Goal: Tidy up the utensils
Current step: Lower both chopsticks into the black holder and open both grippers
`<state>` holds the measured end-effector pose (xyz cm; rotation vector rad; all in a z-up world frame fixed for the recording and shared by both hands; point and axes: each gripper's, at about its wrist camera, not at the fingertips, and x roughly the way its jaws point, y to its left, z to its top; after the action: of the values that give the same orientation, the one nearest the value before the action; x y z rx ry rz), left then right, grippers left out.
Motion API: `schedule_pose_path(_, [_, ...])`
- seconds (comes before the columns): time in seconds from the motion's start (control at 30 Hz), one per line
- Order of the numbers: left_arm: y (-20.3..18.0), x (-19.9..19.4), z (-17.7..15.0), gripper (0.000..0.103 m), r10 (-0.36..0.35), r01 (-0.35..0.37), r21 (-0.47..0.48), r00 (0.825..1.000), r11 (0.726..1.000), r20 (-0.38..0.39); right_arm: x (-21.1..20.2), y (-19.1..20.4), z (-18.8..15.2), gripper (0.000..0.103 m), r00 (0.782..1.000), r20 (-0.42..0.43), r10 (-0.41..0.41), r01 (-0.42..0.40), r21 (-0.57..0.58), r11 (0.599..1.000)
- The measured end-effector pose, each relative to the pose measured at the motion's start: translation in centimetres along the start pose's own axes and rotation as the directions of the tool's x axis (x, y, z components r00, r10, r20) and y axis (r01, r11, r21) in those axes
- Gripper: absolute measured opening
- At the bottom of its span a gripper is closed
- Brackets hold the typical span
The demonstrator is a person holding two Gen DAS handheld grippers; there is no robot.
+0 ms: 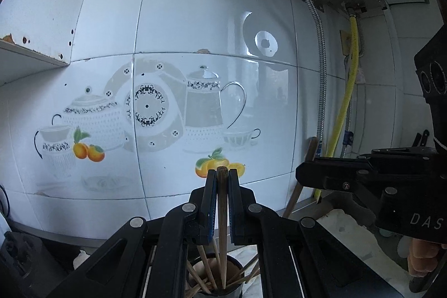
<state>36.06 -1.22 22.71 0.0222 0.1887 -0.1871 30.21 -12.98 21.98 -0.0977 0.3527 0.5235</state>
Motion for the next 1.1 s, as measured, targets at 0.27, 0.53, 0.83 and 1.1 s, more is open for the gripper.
schedule_pose_path(0.27, [1.8,2.7,-2.6,0.007,0.019,-0.02,-0.035,0.999,0.999,-0.044,3.4,-1.3,-1.2,0.009,1.0,-0.011,-0.008,0.009,0.048,0.999])
schedule_pose_path(0.53, [2.9,3.5,-4.1,0.007,0.02,-0.026,-0.062,0.995,0.998,-0.096,6.4,-1.4,-3.2,0.009,0.994,-0.111,-0.015,0.02,0.047,0.999])
schedule_pose_path(0.83, [3.2,3.1,-4.4,0.009,0.014,-0.024,-0.075,0.991,0.997,-0.131,7.1,-1.6,-4.6,0.01,0.985,-0.171,-0.008,0.019,0.065,0.998])
schedule_pose_path(1.1, [3.2,1.6,-4.0,0.01,0.014,-0.025,-0.071,0.99,0.997,-0.142,6.1,-1.8,-4.7,0.012,0.985,-0.171,-0.009,0.025,0.088,0.996])
